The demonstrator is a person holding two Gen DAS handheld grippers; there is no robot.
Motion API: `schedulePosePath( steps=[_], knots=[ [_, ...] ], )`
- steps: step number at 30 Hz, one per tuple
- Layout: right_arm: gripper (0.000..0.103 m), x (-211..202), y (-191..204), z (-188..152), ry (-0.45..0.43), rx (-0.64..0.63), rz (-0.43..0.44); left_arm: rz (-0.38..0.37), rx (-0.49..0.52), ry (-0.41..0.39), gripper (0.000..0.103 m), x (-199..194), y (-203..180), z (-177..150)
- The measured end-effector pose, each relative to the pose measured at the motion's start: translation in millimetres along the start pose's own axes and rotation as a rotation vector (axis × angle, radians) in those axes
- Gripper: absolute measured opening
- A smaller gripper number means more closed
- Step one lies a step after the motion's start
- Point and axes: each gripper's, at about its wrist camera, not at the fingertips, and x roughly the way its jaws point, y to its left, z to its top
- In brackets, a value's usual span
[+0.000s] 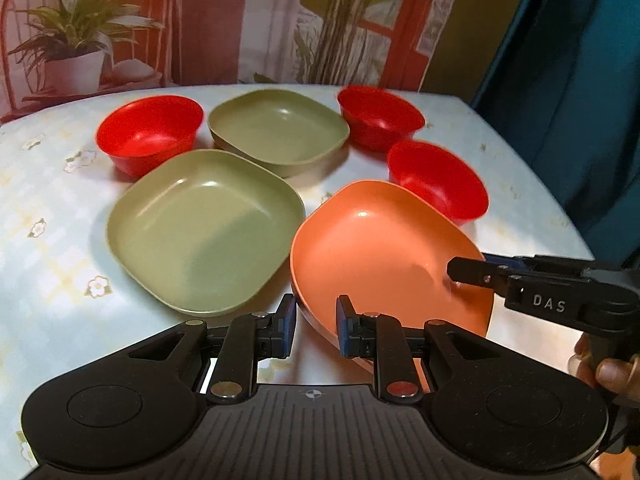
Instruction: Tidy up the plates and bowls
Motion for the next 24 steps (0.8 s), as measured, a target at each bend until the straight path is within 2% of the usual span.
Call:
schedulePosePath(
  steps=[6, 10, 13, 20, 24],
  knots=[
    [0.019, 1.3, 22.6, 15.8, 0.000, -0.025, 0.035, 0.029, -0.037, -0.050, 0.022, -16.4, 23.2, 3.5],
    [0.019, 13.2, 47.4, 33.4, 0.012, -0.075, 0.057, 0.045, -0.079, -0.040, 0.022, -17.1, 45.3, 12.4],
    [0.019, 23.8, 67.0, 47.4, 0.013, -0.114, 0.063, 0.076, -0.074, -0.051, 0.023, -15.5, 60.0, 20.1],
    [0.019, 58.6, 101.5, 69.8, 0.042, -0.139, 0.072, 0.135, -0.049, -0.015, 0.023, 2.7, 90.2, 39.8],
    [0.019, 72.7, 112.4, 69.3, 0.062, -0.136, 0.067, 0.153, -0.029, 0.006, 0.023, 8.4, 100.4, 37.3]
  ],
)
